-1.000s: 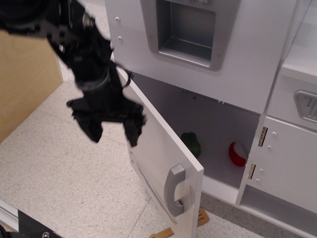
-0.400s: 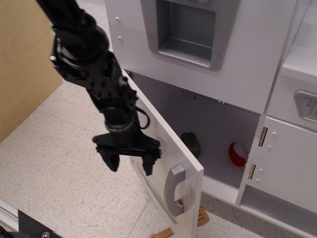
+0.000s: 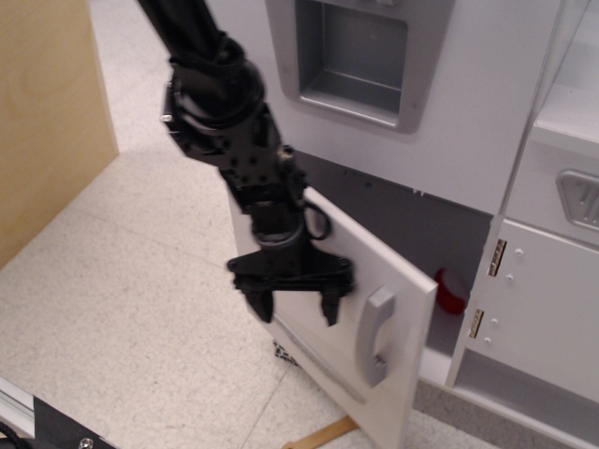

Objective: Close low fridge

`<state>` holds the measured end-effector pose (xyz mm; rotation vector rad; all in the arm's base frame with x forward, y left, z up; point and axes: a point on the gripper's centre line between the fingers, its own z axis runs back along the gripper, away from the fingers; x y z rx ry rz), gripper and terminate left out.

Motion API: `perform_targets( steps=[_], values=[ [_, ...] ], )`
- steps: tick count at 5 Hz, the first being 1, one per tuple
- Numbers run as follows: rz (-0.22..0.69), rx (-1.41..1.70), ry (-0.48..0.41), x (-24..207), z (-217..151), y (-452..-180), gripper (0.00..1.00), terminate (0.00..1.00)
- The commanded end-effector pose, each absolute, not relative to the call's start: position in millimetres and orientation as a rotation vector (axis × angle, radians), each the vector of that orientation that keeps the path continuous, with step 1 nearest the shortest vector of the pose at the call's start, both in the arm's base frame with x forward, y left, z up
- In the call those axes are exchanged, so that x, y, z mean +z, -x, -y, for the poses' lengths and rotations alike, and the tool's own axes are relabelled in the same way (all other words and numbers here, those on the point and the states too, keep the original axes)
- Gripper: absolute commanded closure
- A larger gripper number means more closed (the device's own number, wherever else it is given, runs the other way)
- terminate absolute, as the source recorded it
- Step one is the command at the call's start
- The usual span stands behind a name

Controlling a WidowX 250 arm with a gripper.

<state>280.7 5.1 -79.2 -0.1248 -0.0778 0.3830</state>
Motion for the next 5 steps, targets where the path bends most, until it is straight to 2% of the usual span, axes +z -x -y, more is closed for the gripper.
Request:
perform_targets(
  steps=[1,4,5],
  values=[
    [0.152,0.426,0.127,-78.1,8.2,-319.5,0.00,0.00],
    [0.237,0.474,0.112,-80.3,9.3,-348.1,0.00,0.00],
    [0.228,0.445,0.111,-73.9,8.6,-334.1,0.00,0.00]
  ],
)
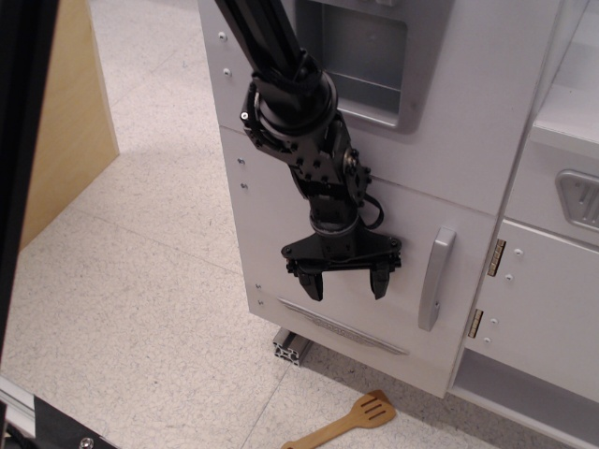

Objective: Close low fridge

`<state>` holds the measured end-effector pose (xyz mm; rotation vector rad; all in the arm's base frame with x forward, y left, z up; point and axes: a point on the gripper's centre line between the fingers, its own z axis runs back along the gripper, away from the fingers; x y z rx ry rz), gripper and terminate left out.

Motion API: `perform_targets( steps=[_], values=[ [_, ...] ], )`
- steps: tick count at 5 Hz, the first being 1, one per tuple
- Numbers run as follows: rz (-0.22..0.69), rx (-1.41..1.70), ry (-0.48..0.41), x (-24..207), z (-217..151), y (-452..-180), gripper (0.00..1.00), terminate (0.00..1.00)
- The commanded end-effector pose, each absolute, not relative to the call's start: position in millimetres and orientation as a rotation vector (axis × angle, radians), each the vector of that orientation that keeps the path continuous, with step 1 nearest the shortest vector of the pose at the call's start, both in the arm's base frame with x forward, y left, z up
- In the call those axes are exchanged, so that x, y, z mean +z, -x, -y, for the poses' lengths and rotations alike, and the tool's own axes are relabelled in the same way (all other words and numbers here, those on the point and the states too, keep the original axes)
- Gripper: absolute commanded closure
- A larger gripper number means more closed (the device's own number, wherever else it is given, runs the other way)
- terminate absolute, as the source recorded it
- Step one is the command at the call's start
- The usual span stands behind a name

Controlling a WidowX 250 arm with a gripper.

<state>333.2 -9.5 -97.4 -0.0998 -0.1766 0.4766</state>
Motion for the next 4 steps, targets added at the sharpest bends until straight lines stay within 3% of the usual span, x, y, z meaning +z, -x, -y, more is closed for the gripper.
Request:
perform_targets(
  steps=[1,3,4],
  values=[
    [0.202,0.412,0.075,-68.9,6.1,-320.1,0.00,0.00],
    [0.202,0.412,0.075,-68.9,6.1,-320.1,0.00,0.00],
    [0.202,0.412,0.075,-68.9,6.1,-320.1,0.00,1.00]
  ],
)
